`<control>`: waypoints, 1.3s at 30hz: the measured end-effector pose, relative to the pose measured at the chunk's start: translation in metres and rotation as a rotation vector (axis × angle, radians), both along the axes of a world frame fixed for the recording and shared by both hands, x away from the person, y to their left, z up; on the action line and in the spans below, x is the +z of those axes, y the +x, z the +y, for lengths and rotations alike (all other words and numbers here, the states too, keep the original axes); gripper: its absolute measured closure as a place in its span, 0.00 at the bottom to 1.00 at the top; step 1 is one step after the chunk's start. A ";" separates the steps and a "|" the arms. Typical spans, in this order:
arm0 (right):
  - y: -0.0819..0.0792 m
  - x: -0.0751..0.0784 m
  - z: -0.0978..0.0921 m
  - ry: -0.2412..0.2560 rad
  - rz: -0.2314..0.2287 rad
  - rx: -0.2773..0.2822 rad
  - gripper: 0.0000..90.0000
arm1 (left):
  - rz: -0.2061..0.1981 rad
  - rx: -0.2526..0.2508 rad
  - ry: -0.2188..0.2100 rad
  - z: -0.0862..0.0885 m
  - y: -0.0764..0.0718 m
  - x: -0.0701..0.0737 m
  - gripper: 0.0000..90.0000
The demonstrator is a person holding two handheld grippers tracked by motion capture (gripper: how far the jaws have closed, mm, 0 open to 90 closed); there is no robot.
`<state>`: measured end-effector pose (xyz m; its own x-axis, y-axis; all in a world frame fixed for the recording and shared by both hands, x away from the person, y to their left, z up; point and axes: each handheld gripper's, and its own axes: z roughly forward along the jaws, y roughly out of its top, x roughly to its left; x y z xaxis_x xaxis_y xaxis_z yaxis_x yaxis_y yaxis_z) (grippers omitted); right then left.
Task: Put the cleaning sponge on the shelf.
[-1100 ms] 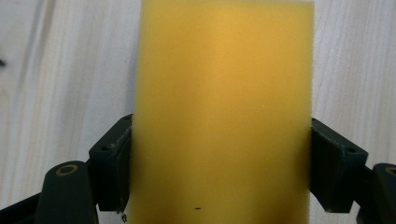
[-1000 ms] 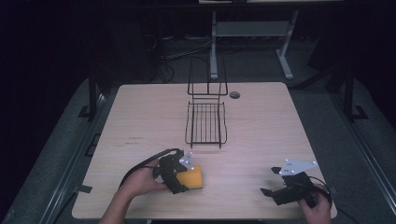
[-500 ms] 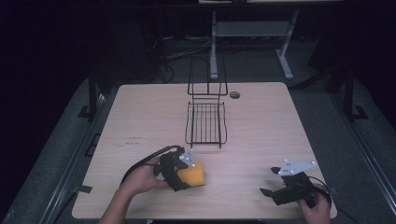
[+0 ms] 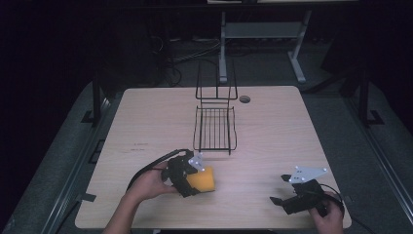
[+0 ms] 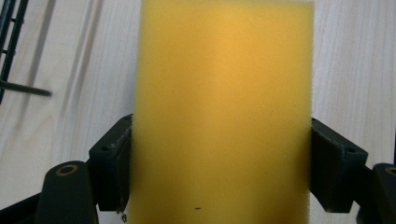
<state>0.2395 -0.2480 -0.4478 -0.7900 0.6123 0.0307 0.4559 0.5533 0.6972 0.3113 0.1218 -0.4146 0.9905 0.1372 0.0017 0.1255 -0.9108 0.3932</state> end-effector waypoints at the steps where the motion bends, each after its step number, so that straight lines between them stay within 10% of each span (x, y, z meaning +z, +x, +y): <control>1: 0.000 0.000 0.000 -0.003 -0.001 0.001 0.15 | 0.002 0.002 -0.004 0.000 0.000 0.000 0.24; 39: 0.001 -0.001 -0.005 0.006 0.006 -0.022 0.15 | -0.011 0.032 -0.074 0.008 0.024 0.031 0.24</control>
<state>0.2408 -0.2528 -0.4492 -0.7762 0.6293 0.0388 0.4718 0.5389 0.6979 0.3350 0.1298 -0.3835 0.9857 0.1686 0.0011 0.1491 -0.8748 0.4610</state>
